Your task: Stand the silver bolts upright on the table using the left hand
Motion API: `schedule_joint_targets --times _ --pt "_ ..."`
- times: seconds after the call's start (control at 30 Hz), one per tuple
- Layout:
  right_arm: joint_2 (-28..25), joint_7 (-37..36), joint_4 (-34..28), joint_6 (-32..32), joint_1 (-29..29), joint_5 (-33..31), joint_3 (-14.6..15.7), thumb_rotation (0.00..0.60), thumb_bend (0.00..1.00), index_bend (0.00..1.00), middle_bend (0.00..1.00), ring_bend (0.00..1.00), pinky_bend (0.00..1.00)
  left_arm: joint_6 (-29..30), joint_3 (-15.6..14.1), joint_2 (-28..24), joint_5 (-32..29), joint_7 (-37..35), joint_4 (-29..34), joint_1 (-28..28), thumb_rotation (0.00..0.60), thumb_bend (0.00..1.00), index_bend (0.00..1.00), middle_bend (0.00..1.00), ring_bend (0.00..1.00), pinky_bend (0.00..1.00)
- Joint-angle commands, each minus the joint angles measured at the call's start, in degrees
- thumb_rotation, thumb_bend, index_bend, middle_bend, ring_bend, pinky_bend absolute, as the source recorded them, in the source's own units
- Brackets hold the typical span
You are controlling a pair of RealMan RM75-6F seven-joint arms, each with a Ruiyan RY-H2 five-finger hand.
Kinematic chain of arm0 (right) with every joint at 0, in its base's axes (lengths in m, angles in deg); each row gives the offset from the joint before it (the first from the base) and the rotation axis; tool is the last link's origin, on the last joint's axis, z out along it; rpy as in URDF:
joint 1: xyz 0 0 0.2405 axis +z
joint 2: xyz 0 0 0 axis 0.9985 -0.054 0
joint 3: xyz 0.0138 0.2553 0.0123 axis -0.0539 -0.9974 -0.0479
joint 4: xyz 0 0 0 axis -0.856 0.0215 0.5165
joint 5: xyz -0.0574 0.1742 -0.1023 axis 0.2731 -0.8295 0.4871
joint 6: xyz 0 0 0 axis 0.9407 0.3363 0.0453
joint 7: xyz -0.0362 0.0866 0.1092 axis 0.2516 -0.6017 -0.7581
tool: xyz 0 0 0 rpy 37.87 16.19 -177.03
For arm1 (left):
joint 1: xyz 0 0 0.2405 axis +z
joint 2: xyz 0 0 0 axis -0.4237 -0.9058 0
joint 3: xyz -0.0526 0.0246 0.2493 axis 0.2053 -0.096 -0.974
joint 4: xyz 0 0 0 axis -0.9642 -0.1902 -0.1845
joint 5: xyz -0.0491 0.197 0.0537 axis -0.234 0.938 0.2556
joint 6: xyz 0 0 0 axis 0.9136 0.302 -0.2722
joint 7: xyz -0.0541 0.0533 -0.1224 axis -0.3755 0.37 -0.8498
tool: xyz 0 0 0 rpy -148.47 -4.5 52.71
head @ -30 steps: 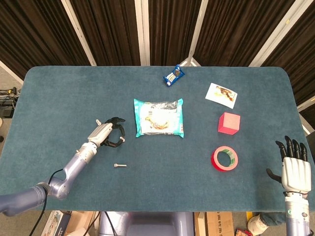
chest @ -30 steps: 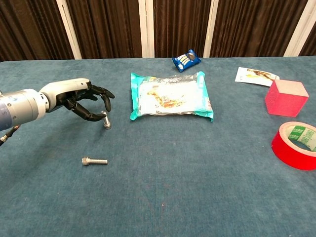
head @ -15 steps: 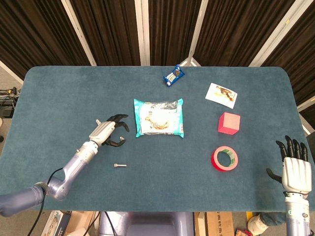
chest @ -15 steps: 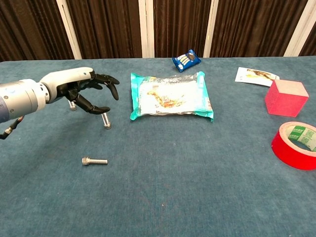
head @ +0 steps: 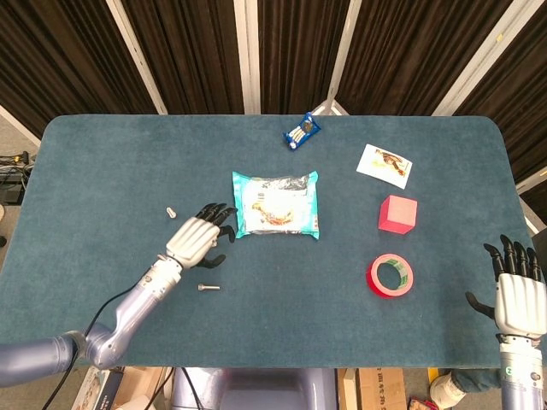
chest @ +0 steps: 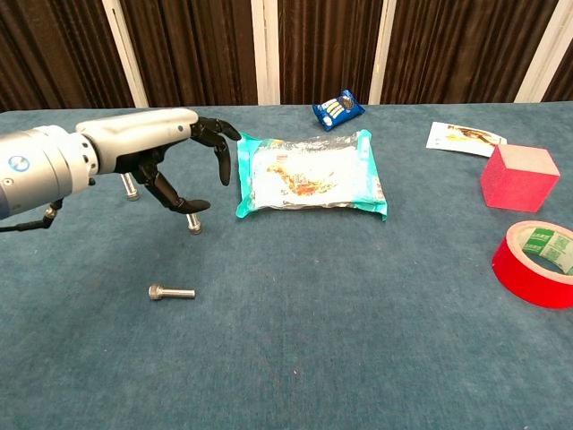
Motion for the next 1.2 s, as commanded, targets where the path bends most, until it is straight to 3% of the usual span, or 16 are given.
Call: schedule_joint_targets --times 0.03,0.33,0.5,1.2 --pt "0.0 0.0 0.0 0.1 0.0 0.0 0.0 0.6 0.15 0.21 0.06 0.02 0.0 3.3 -1.2 -2.7 -9.4 11.6 8.8 0.3 0.6 0.44 0.45 0.06 0.0 0.0" --pt "0.0 0.4 0.3 0.7 0.2 -0.3 0.2 0.6 0.15 0.21 0.06 0.02 0.0 5.9 -2.2 -3.5 -20.4 20.8 13.3 -1.1 0.6 0.42 0.45 0.06 0.0 0.0" --pt "0.2 0.8 0.5 0.8 0.3 -0.4 0.2 0.6 0.15 0.21 0.06 0.02 0.0 5.9 -2.6 -3.0 -23.5 22.0 13.7 -1.9 0.6 0.42 0.45 0.06 0.0 0.0" --pt "0.0 0.2 0.5 0.7 0.2 -0.8 -0.2 0.6 0.15 0.21 0.06 0.02 0.0 5.4 -5.6 1.0 -20.8 19.7 10.6 -2.7 0.6 0.39 0.45 0.05 0.0 0.0"
